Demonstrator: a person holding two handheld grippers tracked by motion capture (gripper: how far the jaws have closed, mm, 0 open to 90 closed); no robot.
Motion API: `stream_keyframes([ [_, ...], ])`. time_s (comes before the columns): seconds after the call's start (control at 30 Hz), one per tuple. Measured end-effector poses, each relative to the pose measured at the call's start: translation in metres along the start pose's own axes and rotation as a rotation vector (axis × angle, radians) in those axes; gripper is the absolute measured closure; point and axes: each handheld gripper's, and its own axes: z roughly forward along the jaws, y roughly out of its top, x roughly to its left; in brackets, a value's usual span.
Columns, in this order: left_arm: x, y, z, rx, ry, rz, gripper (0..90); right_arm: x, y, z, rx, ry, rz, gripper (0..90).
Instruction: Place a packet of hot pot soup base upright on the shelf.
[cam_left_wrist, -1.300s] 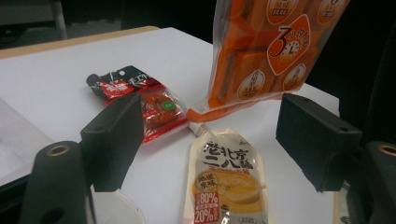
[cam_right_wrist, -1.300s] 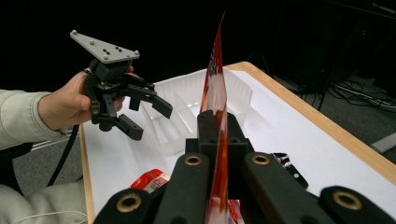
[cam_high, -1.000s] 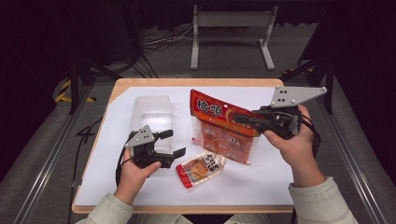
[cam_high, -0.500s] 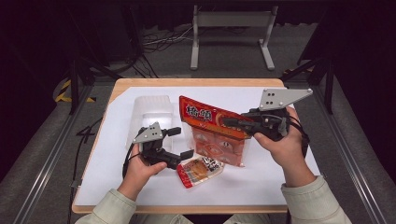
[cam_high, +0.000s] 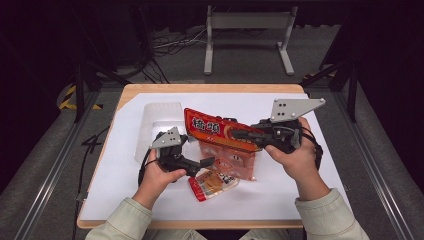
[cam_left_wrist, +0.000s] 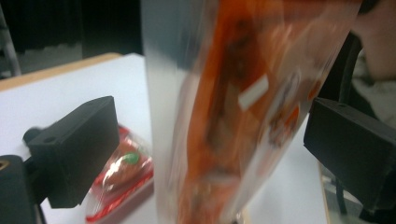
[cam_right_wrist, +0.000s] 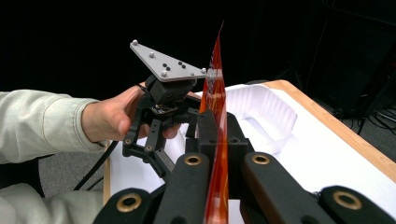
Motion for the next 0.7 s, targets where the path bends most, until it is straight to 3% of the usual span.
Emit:
stream_keyframes([
  [0.03,-0.001,0.001,0.001,-0.02,-0.012,0.017,4.7,0.0,0.0,0.001,-0.002,0.001,-0.001,90.0],
  [0.23,-0.004,0.003,0.008,-0.015,-0.068,0.025,8.2,0.001,-0.001,0.004,-0.019,0.012,-0.011,90.0],
  [0.3,-0.004,0.004,0.008,-0.021,-0.058,0.033,12.8,0.001,-0.002,0.005,-0.021,0.01,-0.011,90.0],
  [0.4,-0.003,0.006,0.007,-0.055,-0.089,0.018,22.3,0.0,-0.003,0.007,-0.016,0.007,0.002,90.0],
  [0.7,-0.005,0.011,0.003,-0.036,-0.124,0.022,35.6,-0.001,-0.009,0.013,-0.027,0.019,0.023,90.0],
])
